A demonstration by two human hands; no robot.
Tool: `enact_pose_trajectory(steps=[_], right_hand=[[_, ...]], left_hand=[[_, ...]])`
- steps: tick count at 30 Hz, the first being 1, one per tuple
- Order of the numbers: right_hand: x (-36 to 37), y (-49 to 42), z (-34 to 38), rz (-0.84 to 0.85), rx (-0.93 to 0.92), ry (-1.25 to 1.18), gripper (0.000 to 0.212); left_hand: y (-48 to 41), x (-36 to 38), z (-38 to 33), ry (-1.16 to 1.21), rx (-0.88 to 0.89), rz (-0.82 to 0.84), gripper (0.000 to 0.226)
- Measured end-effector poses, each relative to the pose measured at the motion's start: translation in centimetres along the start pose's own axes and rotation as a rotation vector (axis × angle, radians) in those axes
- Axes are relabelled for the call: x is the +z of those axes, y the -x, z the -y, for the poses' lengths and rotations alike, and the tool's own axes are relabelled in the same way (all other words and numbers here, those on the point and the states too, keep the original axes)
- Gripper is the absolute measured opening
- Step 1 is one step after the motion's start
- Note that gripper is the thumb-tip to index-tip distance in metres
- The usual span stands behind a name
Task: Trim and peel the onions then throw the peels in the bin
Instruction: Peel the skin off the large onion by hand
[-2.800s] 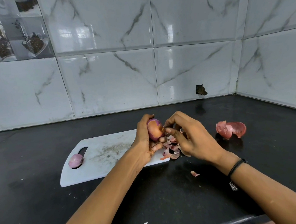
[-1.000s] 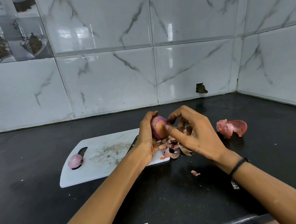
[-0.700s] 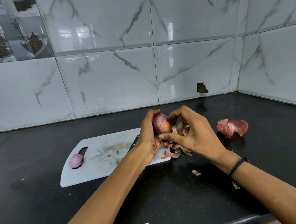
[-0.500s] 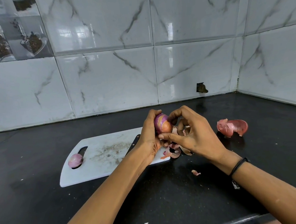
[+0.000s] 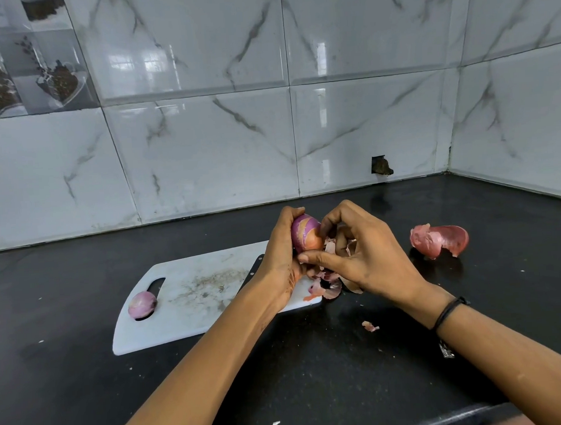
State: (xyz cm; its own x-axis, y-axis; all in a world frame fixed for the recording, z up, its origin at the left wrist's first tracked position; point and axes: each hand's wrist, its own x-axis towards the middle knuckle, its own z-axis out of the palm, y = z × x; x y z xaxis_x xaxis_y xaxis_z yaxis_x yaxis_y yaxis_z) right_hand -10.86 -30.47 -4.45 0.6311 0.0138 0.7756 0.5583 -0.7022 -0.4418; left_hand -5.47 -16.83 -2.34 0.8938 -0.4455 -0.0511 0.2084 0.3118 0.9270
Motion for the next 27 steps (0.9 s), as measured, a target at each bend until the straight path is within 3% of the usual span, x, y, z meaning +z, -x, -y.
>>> enact_pose_trajectory(steps=[17, 23, 27], right_hand=[[-0.22, 0.03, -0.08, 0.020, -0.020, 0.047, 0.047], [0.00, 0.09, -0.13, 0.063, -0.106, 0.106, 0.031], [0.16, 0.03, -0.05, 0.044, -0.084, 0.085, 0.036]], left_hand=[[0.26, 0.25, 0.00, 0.019, -0.020, 0.006, 0.026], [0.22, 0.19, 0.12, 0.046, -0.033, 0.002, 0.026], [0.18, 0.24, -0.19, 0.078, -0.024, 0.011, 0.027]])
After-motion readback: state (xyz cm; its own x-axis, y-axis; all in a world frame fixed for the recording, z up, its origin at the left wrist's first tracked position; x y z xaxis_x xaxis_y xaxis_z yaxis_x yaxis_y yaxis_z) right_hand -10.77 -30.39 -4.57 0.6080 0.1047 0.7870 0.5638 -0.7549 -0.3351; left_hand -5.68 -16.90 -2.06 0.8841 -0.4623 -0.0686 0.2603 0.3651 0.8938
